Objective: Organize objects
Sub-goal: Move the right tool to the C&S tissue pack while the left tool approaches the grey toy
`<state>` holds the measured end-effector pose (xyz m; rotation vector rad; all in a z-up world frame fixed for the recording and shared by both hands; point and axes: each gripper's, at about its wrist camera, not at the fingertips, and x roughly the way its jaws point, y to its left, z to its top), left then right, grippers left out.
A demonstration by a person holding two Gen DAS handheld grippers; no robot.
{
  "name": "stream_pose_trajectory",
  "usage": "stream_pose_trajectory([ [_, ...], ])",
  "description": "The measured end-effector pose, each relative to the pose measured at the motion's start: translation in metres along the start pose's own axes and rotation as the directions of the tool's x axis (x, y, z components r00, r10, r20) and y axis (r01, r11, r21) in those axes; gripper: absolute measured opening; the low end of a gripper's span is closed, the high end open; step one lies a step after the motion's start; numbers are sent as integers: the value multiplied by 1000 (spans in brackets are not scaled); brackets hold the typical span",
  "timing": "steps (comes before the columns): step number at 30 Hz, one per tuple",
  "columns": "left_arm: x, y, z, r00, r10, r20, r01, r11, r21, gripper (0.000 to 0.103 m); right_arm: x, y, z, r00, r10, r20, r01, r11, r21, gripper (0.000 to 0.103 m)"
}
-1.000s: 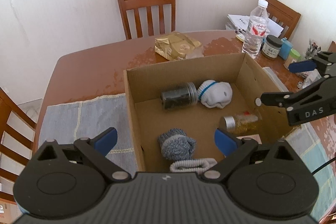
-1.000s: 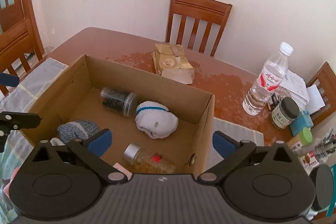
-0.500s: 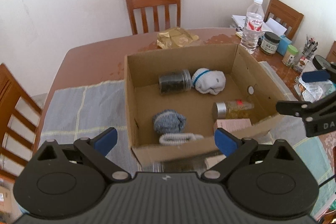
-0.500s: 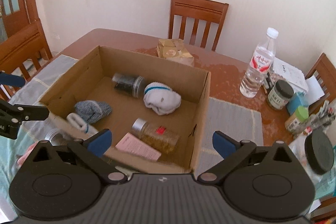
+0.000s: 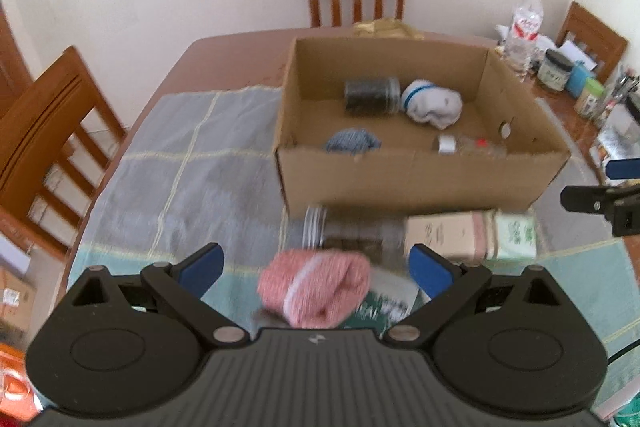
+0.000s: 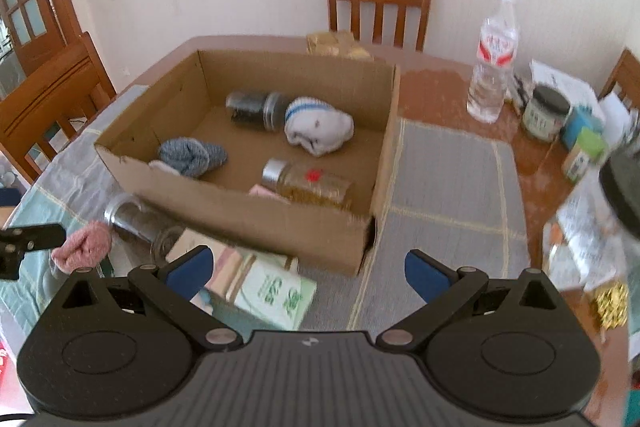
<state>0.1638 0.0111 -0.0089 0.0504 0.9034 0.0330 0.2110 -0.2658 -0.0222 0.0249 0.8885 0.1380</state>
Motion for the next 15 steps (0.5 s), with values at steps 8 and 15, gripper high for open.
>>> stream_pose_trajectory([
  [8, 3, 1, -36, 999, 39, 5, -39, 999, -23, 99, 20, -2, -23, 999, -7, -49, 12, 995, 98, 103],
  [15, 19, 16, -58, 999, 23, -28, -24, 999, -27, 99, 46, 4, -24, 997, -9, -77, 24, 982, 187, 103],
])
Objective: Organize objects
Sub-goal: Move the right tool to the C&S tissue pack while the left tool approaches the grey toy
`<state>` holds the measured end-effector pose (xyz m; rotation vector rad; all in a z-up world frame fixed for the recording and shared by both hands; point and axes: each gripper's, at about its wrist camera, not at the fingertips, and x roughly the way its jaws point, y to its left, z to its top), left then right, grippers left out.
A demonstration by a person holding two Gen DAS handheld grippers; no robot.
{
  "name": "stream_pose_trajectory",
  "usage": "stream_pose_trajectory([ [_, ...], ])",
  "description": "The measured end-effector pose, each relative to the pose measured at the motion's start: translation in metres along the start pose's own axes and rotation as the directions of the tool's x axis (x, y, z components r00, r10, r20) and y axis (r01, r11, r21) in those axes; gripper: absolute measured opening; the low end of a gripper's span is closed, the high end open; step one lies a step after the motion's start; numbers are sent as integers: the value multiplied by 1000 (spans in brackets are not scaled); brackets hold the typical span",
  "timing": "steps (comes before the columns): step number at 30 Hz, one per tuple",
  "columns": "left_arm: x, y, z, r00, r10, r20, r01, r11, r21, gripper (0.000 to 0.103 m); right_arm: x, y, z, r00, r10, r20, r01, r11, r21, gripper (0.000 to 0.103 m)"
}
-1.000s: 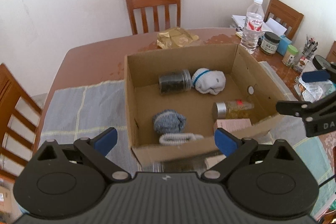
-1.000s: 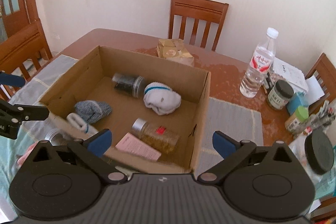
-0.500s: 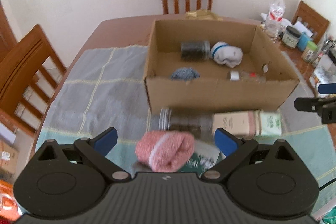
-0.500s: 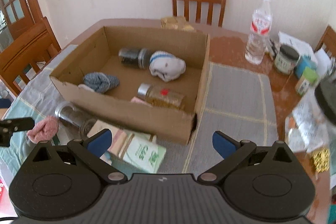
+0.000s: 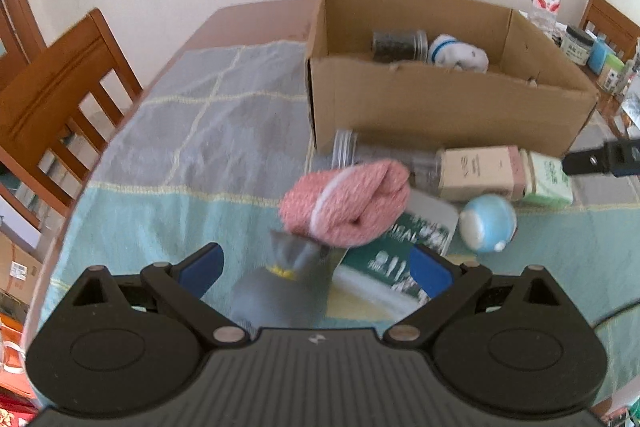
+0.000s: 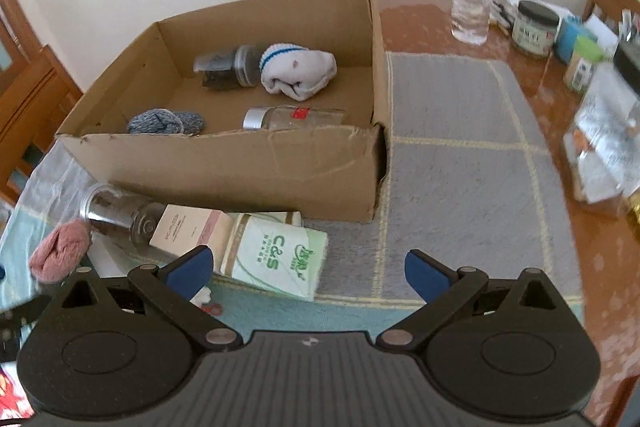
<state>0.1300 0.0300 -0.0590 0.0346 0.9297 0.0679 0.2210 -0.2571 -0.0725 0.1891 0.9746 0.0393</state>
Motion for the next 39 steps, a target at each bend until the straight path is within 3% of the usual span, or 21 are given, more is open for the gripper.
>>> stream_pose_trajectory([
  [8, 17, 19, -11, 998, -42, -51, 42, 999, -6, 101, 30, 16, -7, 998, -7, -63, 9, 999, 41, 103],
  [16, 20, 32, -14, 994, -80, -70, 80, 997, -9, 101, 38, 16, -7, 993, -88, -77, 90, 996, 20, 103],
  [32, 21, 70, -31, 989, 7, -146, -7, 1000, -2, 101, 33, -5, -17, 986, -106, -128, 113, 992, 47, 103],
  [36, 19, 80, -35, 986, 72, -152, -71, 997, 11, 101, 31, -7, -19, 986, -105, -126, 110, 993, 30, 103],
  [39, 18, 84, -36, 986, 64, -154, -66, 998, -3, 101, 30, -8, -21, 987, -97, -126, 99, 995, 12, 103],
])
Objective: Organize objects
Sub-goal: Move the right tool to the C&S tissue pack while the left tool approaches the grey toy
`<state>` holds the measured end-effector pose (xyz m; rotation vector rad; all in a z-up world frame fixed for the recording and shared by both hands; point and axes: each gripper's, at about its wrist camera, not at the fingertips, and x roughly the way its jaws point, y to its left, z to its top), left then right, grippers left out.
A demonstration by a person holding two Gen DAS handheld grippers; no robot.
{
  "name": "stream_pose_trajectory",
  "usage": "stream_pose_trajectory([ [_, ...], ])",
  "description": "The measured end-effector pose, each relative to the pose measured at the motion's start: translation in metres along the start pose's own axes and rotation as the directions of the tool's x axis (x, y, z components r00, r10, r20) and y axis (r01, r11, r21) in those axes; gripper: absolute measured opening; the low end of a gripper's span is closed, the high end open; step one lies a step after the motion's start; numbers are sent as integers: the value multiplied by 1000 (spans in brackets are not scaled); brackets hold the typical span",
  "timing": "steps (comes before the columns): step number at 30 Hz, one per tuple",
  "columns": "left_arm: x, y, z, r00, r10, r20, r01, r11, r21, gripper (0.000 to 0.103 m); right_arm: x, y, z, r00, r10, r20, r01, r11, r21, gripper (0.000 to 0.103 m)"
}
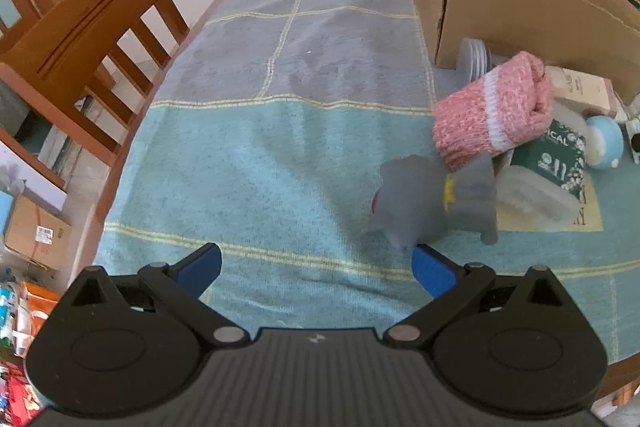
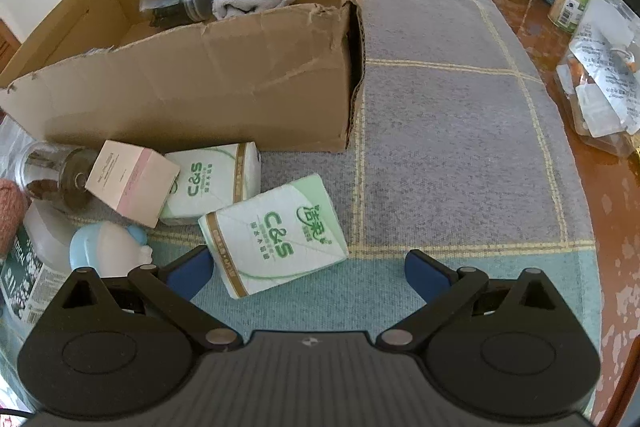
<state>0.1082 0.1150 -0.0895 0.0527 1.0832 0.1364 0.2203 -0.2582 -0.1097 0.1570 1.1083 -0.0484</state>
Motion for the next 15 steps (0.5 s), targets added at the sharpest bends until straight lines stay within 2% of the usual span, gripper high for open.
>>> stream_pose_trajectory([
  [10, -2, -27, -14, 990, -142, -12, 142, 988, 62, 101, 1, 3, -11, 1000, -3, 19, 6, 990, -139, 103],
  [15, -2, -40, -8, 985, -171, 35, 168, 983, 72, 101, 0, 3, -14, 1000, 7, 22, -3, 985, -175, 103],
])
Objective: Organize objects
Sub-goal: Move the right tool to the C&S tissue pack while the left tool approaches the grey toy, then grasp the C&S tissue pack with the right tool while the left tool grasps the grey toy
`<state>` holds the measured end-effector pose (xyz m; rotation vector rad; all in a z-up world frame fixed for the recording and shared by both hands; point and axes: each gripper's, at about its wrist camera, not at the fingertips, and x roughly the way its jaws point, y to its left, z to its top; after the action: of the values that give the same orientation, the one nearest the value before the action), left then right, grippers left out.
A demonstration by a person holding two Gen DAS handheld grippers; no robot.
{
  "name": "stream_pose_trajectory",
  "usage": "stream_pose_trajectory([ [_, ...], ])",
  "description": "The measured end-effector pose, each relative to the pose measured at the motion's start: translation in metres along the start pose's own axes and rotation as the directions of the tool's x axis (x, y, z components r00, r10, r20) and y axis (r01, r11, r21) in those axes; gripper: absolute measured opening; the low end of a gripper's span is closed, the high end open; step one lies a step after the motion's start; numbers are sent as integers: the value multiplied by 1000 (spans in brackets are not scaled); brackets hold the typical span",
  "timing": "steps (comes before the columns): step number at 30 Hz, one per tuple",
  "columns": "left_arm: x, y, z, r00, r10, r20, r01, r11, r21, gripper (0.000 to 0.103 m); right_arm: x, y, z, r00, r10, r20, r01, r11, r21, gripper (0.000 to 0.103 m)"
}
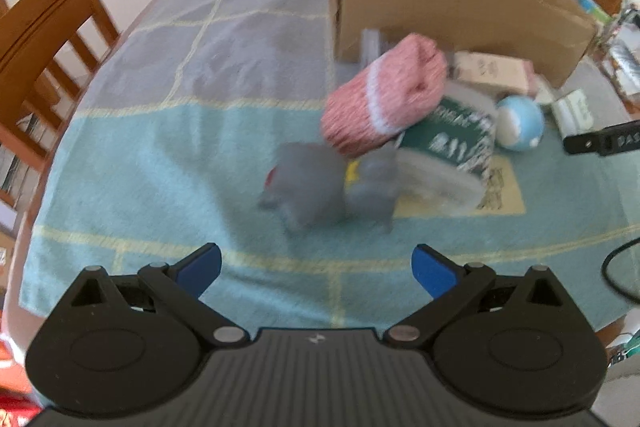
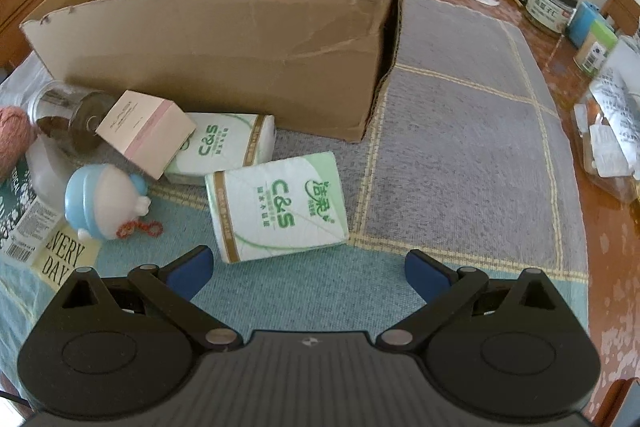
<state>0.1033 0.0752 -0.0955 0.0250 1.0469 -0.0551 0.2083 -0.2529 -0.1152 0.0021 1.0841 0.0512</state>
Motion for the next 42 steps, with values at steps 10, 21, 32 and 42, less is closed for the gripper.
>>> stream_pose_trajectory([
  [10, 16, 1, 12, 998, -31, 47, 32, 999, -21, 101, 0, -4, 4, 999, 35, 1, -35, 999, -20, 103],
  [21, 22, 8, 19, 991, -102, 82, 104, 994, -30, 92, 5, 3, 14, 999, 26, 20, -24, 995, -98, 103],
  [32, 20, 11, 20, 988, -129, 84, 133, 990, -39, 78, 2, 8, 15, 999, 38, 21, -35, 989, -144, 76],
  [42, 15, 15, 22, 990, -128, 58, 129, 991, -16, 72, -9, 7, 16, 1000, 31, 2, -31, 989, -144, 69],
])
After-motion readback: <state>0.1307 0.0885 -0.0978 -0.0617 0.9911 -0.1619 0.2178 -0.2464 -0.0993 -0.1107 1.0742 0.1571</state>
